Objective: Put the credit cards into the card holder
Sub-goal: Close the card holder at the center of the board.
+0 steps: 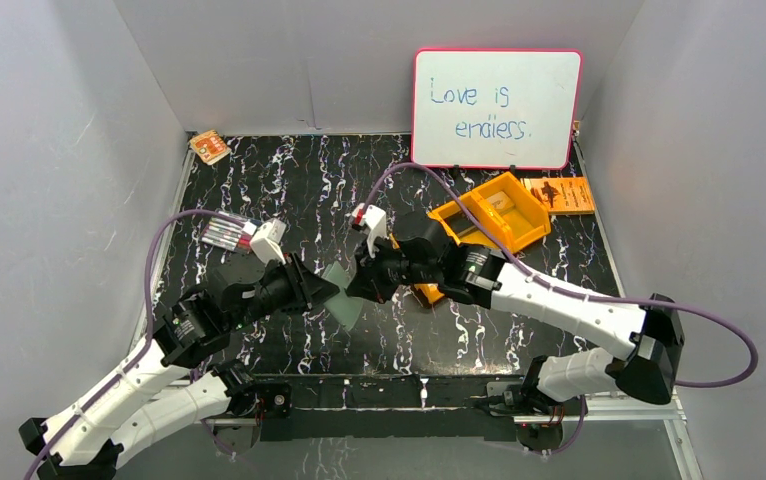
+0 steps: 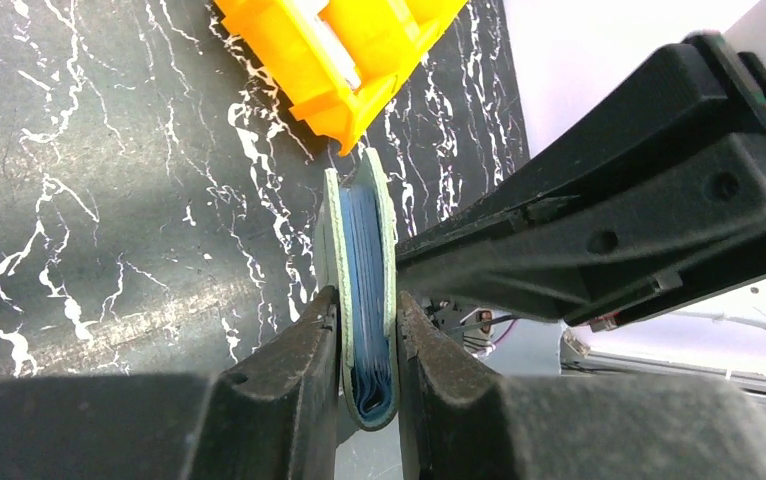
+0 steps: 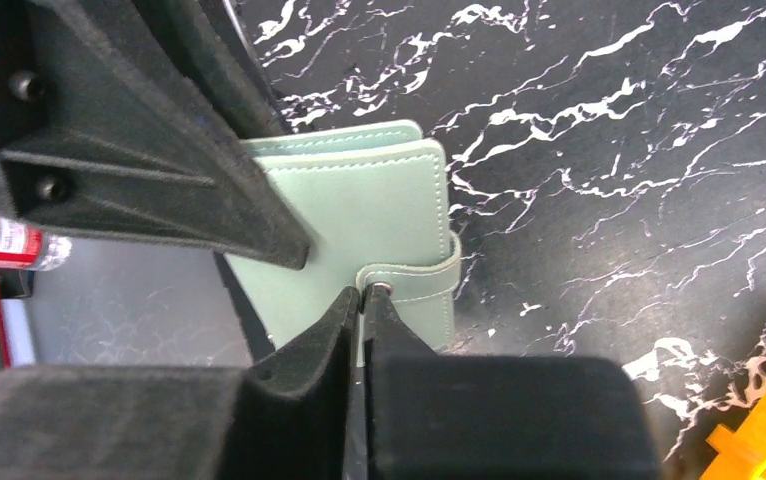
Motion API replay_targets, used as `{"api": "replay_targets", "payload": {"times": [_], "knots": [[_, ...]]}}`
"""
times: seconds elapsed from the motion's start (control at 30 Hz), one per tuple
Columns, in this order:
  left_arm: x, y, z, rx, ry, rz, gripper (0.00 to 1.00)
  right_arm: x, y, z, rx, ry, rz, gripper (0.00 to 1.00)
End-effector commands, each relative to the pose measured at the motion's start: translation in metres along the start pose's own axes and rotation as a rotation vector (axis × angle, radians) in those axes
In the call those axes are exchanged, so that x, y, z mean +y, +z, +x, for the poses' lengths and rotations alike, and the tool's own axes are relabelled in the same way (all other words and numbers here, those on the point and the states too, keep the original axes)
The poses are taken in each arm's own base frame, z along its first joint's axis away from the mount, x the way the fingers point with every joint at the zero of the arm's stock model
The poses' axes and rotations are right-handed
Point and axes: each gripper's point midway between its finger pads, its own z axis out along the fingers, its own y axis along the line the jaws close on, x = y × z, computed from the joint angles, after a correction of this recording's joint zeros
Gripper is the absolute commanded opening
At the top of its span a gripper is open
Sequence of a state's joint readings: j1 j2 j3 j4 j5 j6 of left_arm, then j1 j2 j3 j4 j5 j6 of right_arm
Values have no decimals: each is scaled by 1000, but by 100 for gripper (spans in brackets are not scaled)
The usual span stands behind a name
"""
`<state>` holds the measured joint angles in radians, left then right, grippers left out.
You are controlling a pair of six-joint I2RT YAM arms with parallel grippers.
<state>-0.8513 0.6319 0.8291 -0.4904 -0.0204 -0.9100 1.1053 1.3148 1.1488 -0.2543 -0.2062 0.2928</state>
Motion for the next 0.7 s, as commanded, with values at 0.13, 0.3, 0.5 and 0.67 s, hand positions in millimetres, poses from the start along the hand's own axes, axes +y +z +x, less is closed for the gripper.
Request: {"api": "replay_targets", "payload": {"times": [0.13,0.3,0.5,0.67], "knots": [[-73,-48,-43,-125,50,257,0,46,-51,-32,-110,-10,-97,51],[-66,-51,-46,-141,74,212,0,59,-99,-52,-167,-46,-88,67],[-79,-70,-51,-162,99,283,0,57,-134,-67,-295,-40,-39,75],[-106,-91,-38,-82,157,432,0,75,-130,-69,-328,-10,-154,78]]}}
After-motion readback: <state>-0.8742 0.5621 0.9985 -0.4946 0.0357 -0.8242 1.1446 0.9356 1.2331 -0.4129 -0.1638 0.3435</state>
